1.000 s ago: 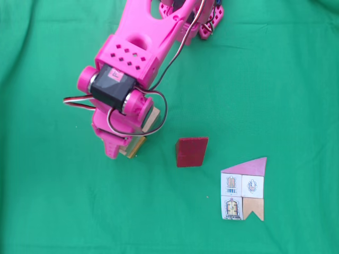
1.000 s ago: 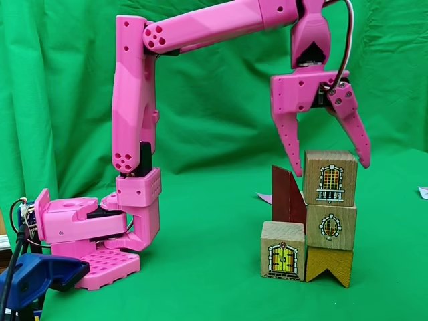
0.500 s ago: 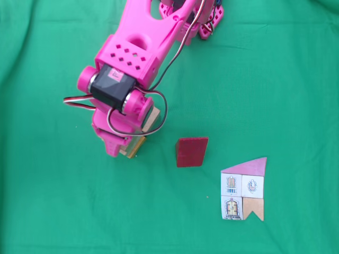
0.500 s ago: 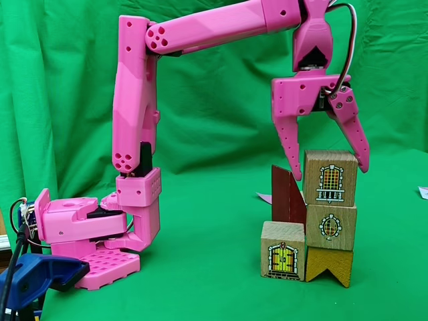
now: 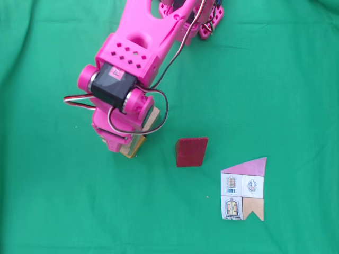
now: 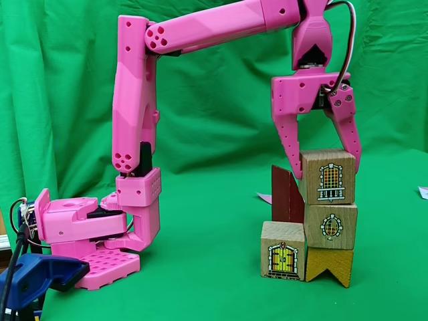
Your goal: Grasp some building blocks and build the house on the picture.
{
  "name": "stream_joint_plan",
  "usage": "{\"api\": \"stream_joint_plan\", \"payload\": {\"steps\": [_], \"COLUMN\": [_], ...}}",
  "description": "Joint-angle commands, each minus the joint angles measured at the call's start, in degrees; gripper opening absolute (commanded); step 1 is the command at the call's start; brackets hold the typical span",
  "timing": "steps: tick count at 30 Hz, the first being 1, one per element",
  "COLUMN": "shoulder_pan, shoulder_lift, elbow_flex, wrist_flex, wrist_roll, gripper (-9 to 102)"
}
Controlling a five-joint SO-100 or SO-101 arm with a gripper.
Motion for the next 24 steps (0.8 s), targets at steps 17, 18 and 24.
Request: {"api": "stream_joint_plan", "payload": {"steps": [17, 18, 24], "shoulder_pan": [0.3, 0.3, 0.3], "shoulder_lift": [0.2, 0.2, 0.2], "elbow_flex": [-1.8, -1.8, -1.8], "wrist_flex": [-0.1, -0.1, 0.0], "wrist_roll": [0.1, 0.1, 0.1], "gripper": [26, 25, 25]}}
